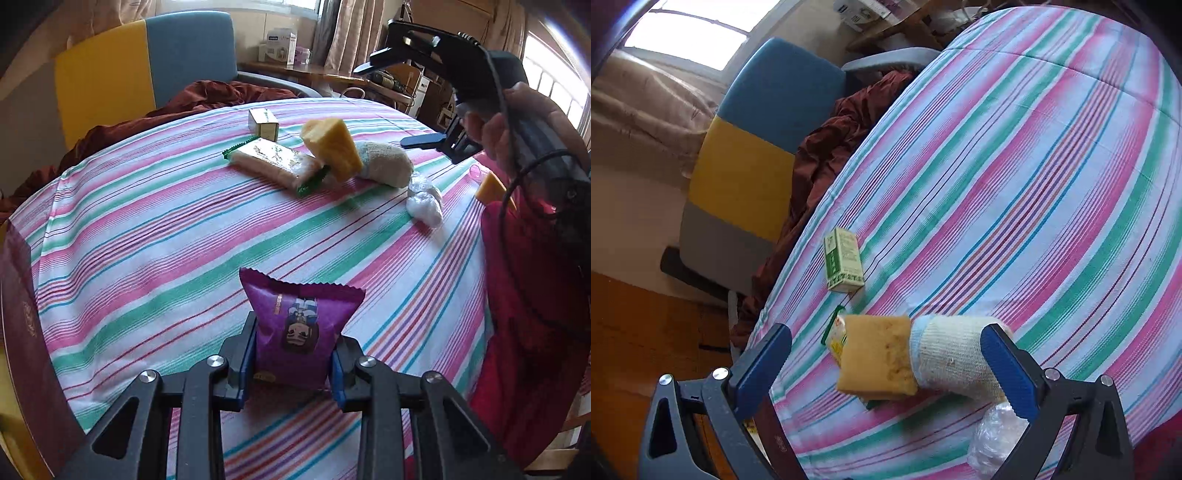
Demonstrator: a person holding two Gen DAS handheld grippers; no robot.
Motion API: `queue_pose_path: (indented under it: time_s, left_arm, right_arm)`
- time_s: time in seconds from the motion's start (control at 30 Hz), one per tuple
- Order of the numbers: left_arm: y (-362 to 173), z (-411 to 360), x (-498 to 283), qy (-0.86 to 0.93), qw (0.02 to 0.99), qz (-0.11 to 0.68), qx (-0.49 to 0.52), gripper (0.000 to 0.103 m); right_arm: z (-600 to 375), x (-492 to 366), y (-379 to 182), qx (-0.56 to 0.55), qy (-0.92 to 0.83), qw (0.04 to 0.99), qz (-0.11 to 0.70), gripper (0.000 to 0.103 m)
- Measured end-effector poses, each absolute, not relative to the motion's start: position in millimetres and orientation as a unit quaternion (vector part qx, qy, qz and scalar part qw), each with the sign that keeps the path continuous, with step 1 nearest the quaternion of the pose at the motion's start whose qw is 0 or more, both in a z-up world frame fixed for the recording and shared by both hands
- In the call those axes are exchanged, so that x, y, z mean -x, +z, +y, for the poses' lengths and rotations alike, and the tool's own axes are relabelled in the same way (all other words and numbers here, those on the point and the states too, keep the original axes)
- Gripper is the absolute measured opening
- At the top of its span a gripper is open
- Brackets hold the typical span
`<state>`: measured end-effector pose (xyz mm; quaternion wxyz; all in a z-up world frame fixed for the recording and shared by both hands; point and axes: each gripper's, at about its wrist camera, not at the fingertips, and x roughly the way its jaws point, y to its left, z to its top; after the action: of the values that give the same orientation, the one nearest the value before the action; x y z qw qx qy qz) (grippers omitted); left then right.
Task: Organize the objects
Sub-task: 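Lift the purple packet with the left gripper while the right gripper grasps the clear plastic bundle, then carry the purple packet into the gold box with the left gripper while the right gripper holds the plastic bundle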
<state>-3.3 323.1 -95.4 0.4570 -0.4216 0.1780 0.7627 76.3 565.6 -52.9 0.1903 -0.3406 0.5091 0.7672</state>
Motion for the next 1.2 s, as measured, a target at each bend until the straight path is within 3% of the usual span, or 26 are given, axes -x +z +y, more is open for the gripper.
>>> queue_pose_path:
  time_s: [0.2, 0.4, 0.57, 0.63, 0.73, 1.2]
  left_arm:
    - [-99, 321, 8, 0.765, 0.461, 0.145, 0.426, 0.032]
    - [-100, 319, 8, 0.767, 0.462, 0.130, 0.425, 0.032]
    - [-101, 321, 7, 0.769, 0.461, 0.126, 0.425, 0.032]
    - [-101, 320, 7, 0.770, 0.460, 0.123, 0.425, 0.032]
    - [-99, 315, 6, 0.772, 0.457, 0.115, 0.426, 0.032]
    - [-48, 249, -4, 0.800, 0.439, 0.058, 0.405, 0.032]
  right_arm:
    - [546, -80, -39, 0.477, 0.767, 0.195, 0.383, 0.103]
    - [528, -79, -69, 0.572, 0.728, 0.203, 0.318, 0.102]
    - [519, -69, -98, 0.628, 0.690, 0.202, 0.297, 0.077]
    - [518, -69, -114, 0.643, 0.679, 0.205, 0.290, 0.057]
    - [515, -68, -111, 0.635, 0.693, 0.215, 0.264, 0.046]
    - [493, -77, -88, 0.572, 0.775, 0.128, 0.235, 0.043]
